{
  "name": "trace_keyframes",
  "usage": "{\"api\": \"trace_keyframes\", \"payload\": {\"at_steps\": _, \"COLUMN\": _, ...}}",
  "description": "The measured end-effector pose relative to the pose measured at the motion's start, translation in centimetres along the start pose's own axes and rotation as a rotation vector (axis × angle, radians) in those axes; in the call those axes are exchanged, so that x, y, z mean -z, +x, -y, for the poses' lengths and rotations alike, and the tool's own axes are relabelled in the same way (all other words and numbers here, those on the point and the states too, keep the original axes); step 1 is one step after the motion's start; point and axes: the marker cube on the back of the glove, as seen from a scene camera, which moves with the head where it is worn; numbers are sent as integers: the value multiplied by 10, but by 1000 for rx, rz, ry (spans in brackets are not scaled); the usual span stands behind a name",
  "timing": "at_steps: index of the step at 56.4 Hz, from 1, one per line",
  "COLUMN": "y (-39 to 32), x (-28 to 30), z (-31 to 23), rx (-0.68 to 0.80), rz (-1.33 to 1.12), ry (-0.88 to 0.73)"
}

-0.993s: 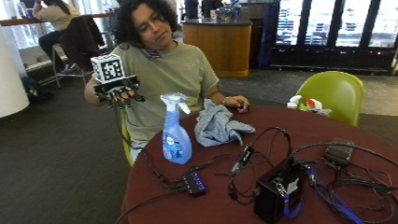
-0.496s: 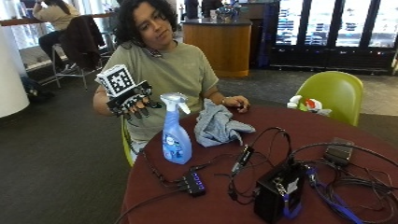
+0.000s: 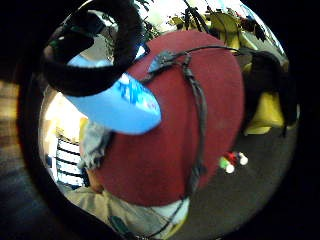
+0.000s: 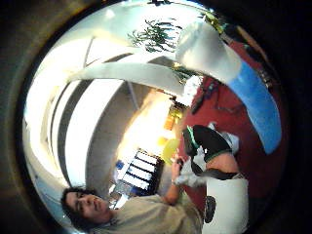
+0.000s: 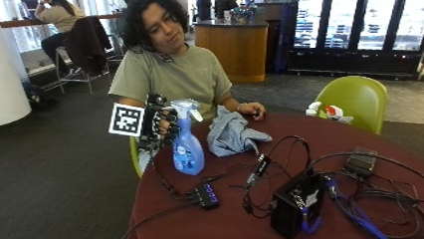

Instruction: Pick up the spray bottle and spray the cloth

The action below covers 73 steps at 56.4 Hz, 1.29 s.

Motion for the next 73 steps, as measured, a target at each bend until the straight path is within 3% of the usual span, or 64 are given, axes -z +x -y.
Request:
{"api": "trace_keyframes", "payload": {"at_steps": 5, "y": 7, "x": -9, "z": 10, "rx": 38, "rz": 59, "ry": -66}}
{"api": "trace_keyframes", "payload": {"at_steps": 11, "y": 5, "x": -23, "z": 34, "rx": -56, "rz": 122, "ry": 103}}
{"api": "trace_keyframes", "payload": {"at_steps": 17, "y": 8, "x": -31, "z": 45, "rx": -49, "rz": 148, "ry": 94}}
{"api": "trace_keyframes", "payload": {"at_steps": 23, "y": 12, "x": -46, "z": 71, "rx": -67, "rz": 142, "ry": 193}}
{"api": "trace_keyframes", "payload": {"at_steps": 34, "y": 9, "x": -61, "z": 69, "rx": -162, "rz": 171, "ry": -9}}
{"api": "trace_keyframes", "payload": {"at_steps": 41, "y": -8, "x": -60, "z": 70, "rx": -183, "rz": 200, "ry": 19}}
{"api": "trace_keyframes", "payload": {"at_steps": 47, "y": -26, "x": -51, "z": 70, "rx": -55, "rz": 176, "ry": 58}}
{"api": "trace_keyframes", "payload": {"at_steps": 51, "y": -50, "x": -40, "z": 66, "rx": -102, "rz": 175, "ry": -33}}
{"api": "trace_keyframes", "payload": {"at_steps": 64, "y": -132, "x": -37, "z": 66, "rx": 28, "rz": -55, "ry": -364}}
{"api": "trace_keyframes", "payload": {"at_steps": 73, "y": -167, "x": -71, "z": 60, "rx": -30, "rz": -319, "ry": -756}}
